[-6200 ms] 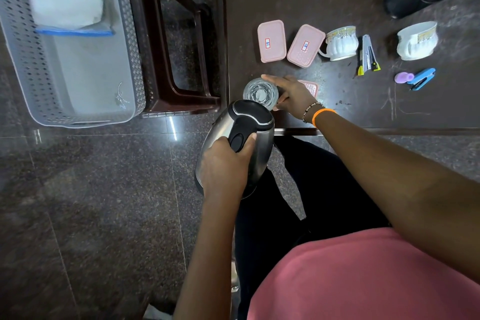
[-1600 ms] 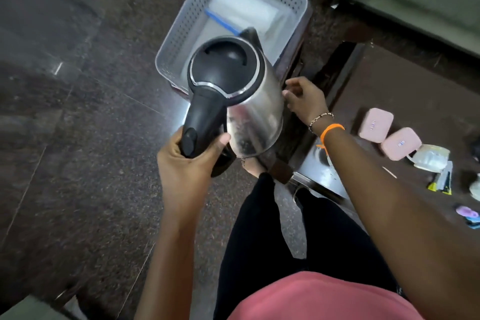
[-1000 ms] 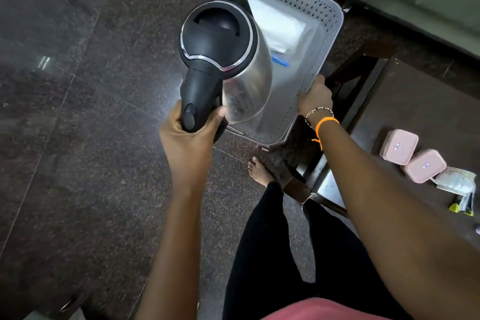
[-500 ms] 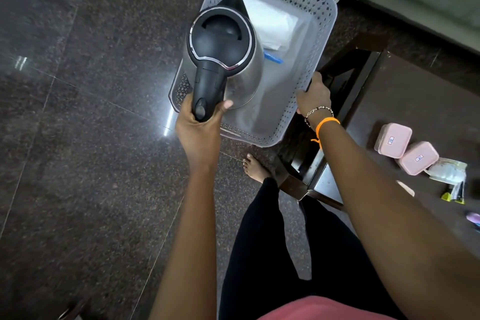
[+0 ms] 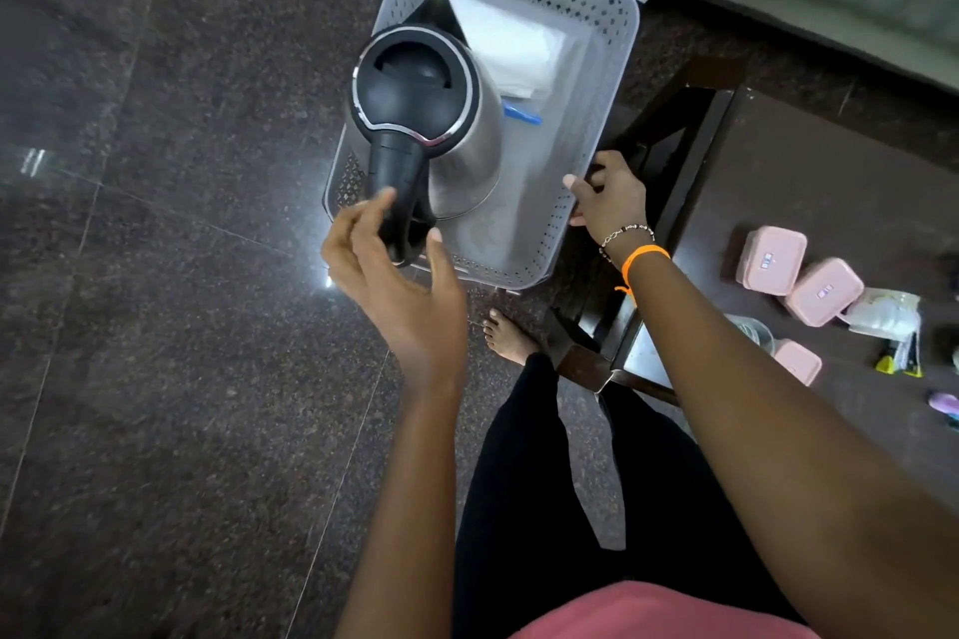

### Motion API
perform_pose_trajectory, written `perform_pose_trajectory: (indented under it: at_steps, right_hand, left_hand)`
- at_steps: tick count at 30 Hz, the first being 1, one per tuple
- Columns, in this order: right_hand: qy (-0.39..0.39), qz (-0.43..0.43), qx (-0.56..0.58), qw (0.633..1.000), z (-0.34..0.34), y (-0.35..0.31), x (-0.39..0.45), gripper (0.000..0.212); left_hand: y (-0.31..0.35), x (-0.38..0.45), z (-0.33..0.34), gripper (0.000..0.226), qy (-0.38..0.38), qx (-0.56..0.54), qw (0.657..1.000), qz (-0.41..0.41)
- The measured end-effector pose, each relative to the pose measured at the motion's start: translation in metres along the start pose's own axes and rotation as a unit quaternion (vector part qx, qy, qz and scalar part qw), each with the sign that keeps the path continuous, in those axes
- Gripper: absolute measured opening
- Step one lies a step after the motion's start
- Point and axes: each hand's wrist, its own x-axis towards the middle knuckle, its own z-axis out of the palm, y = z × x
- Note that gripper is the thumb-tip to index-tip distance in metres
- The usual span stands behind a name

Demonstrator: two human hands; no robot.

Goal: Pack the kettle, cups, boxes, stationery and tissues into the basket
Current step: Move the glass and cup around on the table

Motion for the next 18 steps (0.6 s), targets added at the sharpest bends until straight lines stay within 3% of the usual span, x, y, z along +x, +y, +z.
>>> perform_pose_trajectory:
  at_steps: [2, 5, 9, 13, 16, 18]
  right_hand:
    - [0.007, -0.03, 0.021, 0.999, -0.009, 0.008, -0.009, 0.03]
    - [-0.002, -0.084, -0.023, 0.996, -0.03, 0.036, -0.031, 0.022]
    - [-0.004, -0.106, -0.124, 0.987, -0.067, 0.095, -0.069, 0.027]
    - [0.02, -0.086, -0.276, 0.957, -0.104, 0.162, -0.093, 0.072]
    - [-0.044, -0.032, -0.361, 0.931, -0.124, 0.206, -0.098, 0.11]
    - [-0.075, -0.032, -0.381, 0.921, -0.131, 0.229, -0.096, 0.116]
  left_hand:
    - [0.008, -0.012, 0.002, 0.034, -0.012, 0.014, 0.998, 0.053]
    - [0.018, -0.035, 0.016, 0.025, -0.132, -0.012, 0.986, 0.098]
    - [0.022, -0.073, 0.043, 0.03, -0.326, -0.038, 0.945, 0.005]
    - [0.011, -0.116, 0.071, 0.031, -0.441, -0.012, 0.897, -0.033]
    - [0.007, -0.15, 0.09, 0.033, -0.479, 0.022, 0.876, -0.05]
    - [0.007, -0.173, 0.1, 0.033, -0.49, 0.045, 0.868, -0.067]
